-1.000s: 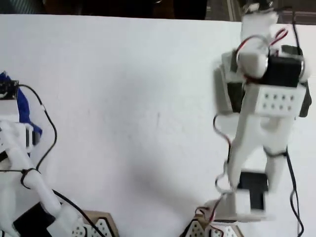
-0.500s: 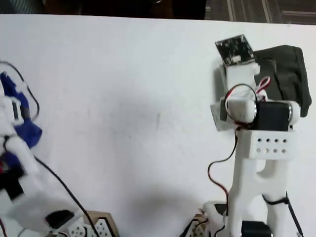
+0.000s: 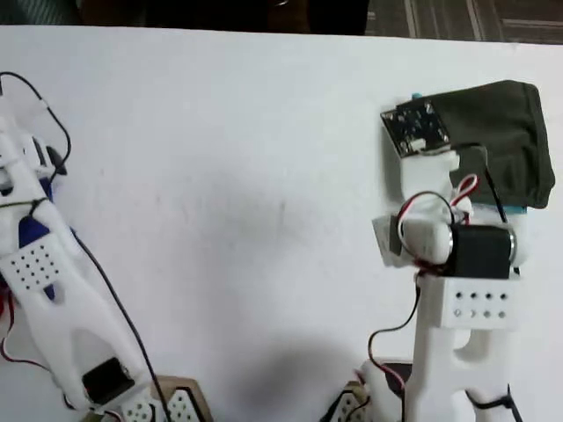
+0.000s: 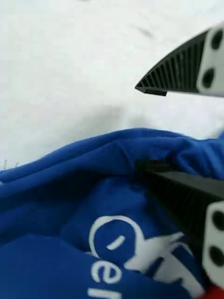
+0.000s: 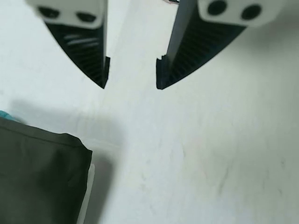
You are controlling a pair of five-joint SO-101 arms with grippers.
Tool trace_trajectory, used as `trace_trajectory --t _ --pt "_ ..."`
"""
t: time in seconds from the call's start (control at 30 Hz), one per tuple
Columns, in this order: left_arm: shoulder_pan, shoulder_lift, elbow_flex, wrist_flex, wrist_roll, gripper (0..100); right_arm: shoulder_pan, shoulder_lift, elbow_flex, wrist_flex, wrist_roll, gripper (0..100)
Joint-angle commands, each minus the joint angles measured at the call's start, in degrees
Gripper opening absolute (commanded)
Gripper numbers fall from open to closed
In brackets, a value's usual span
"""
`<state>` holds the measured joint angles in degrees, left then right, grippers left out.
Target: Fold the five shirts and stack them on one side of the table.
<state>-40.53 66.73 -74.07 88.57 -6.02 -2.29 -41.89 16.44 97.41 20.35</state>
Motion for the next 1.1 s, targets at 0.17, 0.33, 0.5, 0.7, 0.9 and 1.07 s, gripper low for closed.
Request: trace_trajectory --t 0.17,0.33,0.5,0.7,0.9,1.07 --pt "-0.7 12.13 -21.67 7.47 0.53 20 -0.31 -4.0 3.6 -1.01 0.79 17.0" --pt "-0.53 10.37 -21.32 12.13 0.62 3 -0.04 -4.44 5.01 -2.15 0.79 17.0" --pt "-0.62 6.59 -20.88 13.89 0.62 3 -0.04 -4.44 6.77 -2.24 0.79 17.0" --pt "0.09 -1.32 -20.7 14.15 -1.32 3 -0.04 -4.44 10.2 -5.49 0.44 17.0" --pt "1.14 -16.62 -7.52 14.15 -1.32 3 -0.04 -4.44 14.24 -9.8 0.26 17.0" --pt "6.77 -37.63 15.69 13.98 -1.32 3 0.84 -4.44 15.56 -12.53 0.7 17.1"
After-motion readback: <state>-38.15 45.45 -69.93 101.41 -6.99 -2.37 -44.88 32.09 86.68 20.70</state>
